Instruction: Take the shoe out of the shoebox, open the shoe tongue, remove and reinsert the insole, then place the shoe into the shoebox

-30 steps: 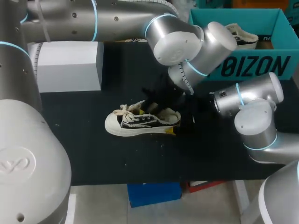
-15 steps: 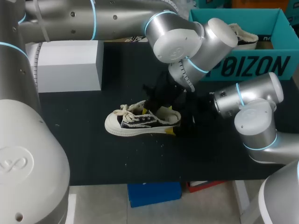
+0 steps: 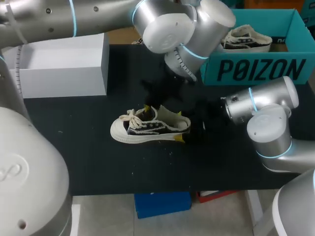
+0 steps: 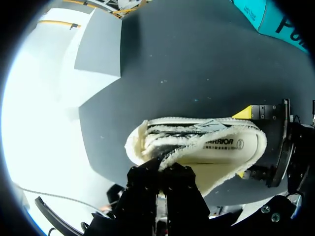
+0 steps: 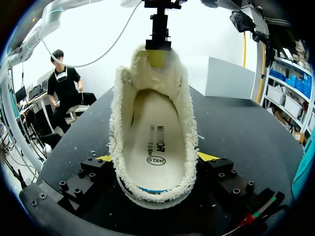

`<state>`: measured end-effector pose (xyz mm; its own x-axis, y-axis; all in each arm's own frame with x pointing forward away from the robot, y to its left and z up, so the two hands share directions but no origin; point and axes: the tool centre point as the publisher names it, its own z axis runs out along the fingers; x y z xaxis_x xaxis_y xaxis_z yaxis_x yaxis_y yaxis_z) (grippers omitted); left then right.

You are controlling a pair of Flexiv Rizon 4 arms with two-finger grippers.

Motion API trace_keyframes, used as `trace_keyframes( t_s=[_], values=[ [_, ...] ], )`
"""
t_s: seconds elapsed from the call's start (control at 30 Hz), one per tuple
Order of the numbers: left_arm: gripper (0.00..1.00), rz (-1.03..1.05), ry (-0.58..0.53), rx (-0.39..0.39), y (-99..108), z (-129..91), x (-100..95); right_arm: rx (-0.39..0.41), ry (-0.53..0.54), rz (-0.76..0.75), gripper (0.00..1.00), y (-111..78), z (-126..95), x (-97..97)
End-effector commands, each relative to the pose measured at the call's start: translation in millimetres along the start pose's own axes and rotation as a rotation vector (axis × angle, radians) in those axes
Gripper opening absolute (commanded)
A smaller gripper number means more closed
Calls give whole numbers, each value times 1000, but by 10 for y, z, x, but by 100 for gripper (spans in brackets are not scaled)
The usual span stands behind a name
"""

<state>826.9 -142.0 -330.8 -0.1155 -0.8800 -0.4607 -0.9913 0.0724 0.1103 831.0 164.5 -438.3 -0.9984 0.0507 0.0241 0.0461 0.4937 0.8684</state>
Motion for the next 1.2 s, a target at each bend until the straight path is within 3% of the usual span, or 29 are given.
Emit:
trace_keyframes(
  t_s=[0.03,0.7,1.2],
  values=[
    [0,-6,103,18,63,12,-197,0,-1,1,0,-6,29,-9],
    [0,-51,200,8,162,185,-549,0,-1,1,0,-6,29,-9],
    [0,-49,203,-43,242,411,-607,0,-1,1,0,-6,29,-9]
  ],
)
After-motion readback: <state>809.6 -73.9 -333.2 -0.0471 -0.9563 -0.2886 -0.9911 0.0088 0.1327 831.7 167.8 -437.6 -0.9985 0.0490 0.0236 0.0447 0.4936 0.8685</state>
